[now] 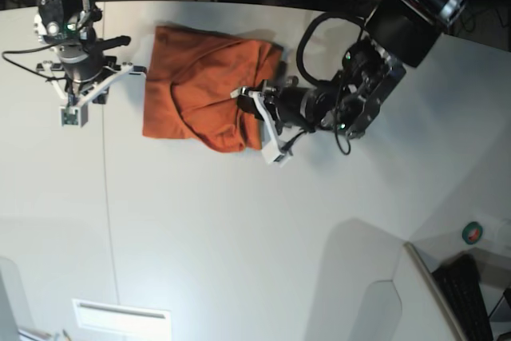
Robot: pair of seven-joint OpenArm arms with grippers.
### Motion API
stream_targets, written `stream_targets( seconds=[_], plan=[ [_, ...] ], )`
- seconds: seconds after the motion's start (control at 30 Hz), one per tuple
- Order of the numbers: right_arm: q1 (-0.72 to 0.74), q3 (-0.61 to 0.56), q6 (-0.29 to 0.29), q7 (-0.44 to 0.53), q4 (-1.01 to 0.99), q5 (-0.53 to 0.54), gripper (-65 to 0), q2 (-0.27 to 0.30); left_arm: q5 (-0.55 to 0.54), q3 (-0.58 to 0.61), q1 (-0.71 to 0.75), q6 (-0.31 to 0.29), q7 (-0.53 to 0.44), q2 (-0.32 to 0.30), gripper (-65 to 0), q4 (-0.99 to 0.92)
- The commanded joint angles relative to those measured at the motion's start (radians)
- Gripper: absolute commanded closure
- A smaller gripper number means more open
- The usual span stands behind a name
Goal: Layout the t-shirt on the table in an organized manner, then fold the t-shirt properly
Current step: 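Grasp the bundle's edges with both grippers and tuck them under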
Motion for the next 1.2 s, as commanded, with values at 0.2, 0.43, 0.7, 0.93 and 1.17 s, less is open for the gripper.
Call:
stream_targets(
  seconds=[0.2,0.43,0.7,0.93,1.17],
  plan=[
    [0.004,0.133,0.041,0.018,-0.048,0.009,0.0,0.003,0.014,0.468,-0.33,0.007,0.017,-0.001,0.0,0.007],
    [0.002,0.15,0.041,0.018,-0.092,0.01,0.0,0.003,0.161,0.687,-0.465,0.007,0.014,0.128,0.0,0.007],
    [-0.01,0.15,0.041,0.018,-0.1,0.01,0.0,0.003,0.66,0.709,-0.348,-0.019,0.012,0.267,0.0,0.005],
    [-0.024,0.147,0.038,0.016,-0.117,0.01,0.0,0.002,0.853,0.705,-0.312,-0.13,-0.057,0.287,0.0,0.005],
    [-0.024,0.149,0.038,0.016,-0.132,0.01,0.0,0.002,0.836,0.705,-0.316,-0.131,-0.098,0.289,0.0,0.007]
  ],
)
